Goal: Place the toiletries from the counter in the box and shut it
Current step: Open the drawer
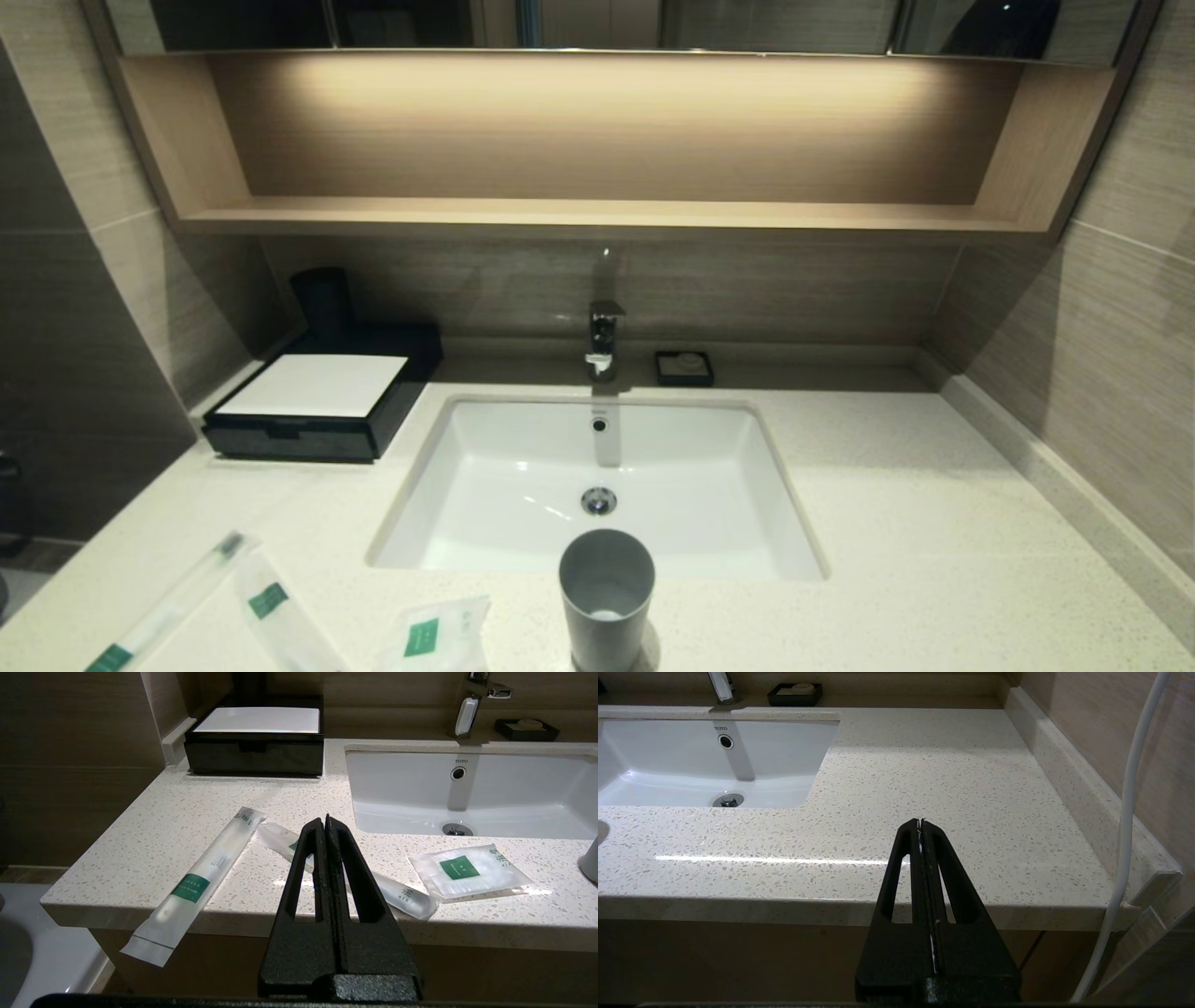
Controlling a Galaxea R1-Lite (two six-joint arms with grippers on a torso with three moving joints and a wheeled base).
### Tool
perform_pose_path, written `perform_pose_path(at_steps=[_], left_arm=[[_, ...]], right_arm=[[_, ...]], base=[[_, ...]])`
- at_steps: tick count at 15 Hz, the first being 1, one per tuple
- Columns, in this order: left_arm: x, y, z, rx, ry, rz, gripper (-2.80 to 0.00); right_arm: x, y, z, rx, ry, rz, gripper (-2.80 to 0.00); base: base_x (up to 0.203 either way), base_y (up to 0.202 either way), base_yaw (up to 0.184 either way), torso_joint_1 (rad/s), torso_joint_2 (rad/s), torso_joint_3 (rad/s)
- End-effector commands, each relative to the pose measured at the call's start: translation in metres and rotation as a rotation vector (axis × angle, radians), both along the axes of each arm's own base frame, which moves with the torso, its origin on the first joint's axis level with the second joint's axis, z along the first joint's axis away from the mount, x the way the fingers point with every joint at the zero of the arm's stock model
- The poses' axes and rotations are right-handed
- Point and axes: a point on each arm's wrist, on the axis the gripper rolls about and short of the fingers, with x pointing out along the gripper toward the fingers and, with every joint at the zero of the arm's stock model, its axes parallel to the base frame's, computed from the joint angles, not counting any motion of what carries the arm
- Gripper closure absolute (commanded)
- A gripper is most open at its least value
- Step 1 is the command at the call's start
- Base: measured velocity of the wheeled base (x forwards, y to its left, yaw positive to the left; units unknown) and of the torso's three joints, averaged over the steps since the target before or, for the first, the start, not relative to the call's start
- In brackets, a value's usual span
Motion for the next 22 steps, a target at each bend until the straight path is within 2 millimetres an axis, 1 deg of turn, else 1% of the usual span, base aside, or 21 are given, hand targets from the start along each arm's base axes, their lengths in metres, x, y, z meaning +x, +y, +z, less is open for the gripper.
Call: perform_pose_path(at_steps=[1,7,11,15,22], left_arm=[[-0.001,0.0,0.003,0.001,-0.003,-0.007,0.0],[-0.016,0.0,0.033,-0.001,-0.033,-0.01,0.0],[-0.021,0.0,0.055,0.001,-0.061,-0.023,0.0],[-0.002,0.0,0.085,-0.003,0.027,-0.023,0.0],[0.058,-0.001,0.134,-0.003,0.143,-0.024,0.0]], right_arm=[[0.0,0.0,0.0,-0.001,0.002,0.0,0.0],[0.0,0.0,0.0,-0.001,0.001,0.0,0.0],[0.0,0.0,0.0,-0.001,0.001,0.0,0.0],[0.0,0.0,0.0,0.0,0.001,0.0,0.0],[0.0,0.0,0.0,0.0,0.002,0.0,0.0]], base=[[0.0,0.0,0.0,0.0,0.0,0.0],[0.0,0.0,0.0,0.0,0.0,0.0],[0.0,0.0,0.0,0.0,0.0,0.0],[0.0,0.0,0.0,0.0,0.0,0.0],[0.0,0.0,0.0,0.0,0.0,0.0]])
